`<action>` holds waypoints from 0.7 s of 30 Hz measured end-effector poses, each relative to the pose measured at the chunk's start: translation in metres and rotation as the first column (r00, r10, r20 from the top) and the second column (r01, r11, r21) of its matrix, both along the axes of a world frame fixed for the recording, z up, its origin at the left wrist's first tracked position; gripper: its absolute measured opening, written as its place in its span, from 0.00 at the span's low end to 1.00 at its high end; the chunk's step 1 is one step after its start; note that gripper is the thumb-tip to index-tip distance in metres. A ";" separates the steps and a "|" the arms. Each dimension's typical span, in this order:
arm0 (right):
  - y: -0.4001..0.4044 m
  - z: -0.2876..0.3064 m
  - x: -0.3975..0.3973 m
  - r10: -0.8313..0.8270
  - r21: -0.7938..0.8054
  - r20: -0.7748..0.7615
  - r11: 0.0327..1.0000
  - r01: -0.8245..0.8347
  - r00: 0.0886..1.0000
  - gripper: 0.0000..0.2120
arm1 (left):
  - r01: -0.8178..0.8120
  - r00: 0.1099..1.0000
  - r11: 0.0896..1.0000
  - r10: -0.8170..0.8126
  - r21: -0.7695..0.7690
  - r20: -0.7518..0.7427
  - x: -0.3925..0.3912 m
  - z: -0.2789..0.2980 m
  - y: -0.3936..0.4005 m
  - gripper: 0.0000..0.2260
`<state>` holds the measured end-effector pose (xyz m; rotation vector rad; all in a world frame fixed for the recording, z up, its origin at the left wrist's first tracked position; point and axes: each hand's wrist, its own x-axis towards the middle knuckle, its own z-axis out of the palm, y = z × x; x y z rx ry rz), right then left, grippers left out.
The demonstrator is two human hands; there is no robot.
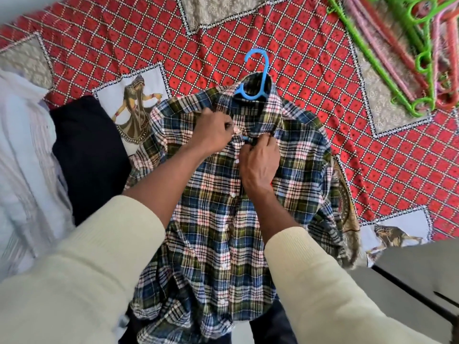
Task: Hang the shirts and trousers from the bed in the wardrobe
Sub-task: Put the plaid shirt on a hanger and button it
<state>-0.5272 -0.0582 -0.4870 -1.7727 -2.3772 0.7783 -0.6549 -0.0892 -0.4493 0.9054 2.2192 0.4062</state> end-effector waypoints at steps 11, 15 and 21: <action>-0.007 0.010 0.008 -0.677 -0.555 -0.463 0.725 0.409 0.572 0.03 | 0.081 0.996 0.995 -0.079 -0.062 0.037 0.021 0.001 0.023 0.11; -0.004 0.012 0.010 -0.712 -0.613 -0.475 0.689 0.386 0.516 0.05 | -0.016 0.976 0.999 0.025 -0.043 0.216 0.026 0.000 0.025 0.05; -0.006 0.021 0.015 -0.741 -0.672 -0.502 0.659 0.338 0.446 0.07 | -0.127 0.991 0.992 0.128 -0.023 0.049 0.032 -0.017 0.015 0.03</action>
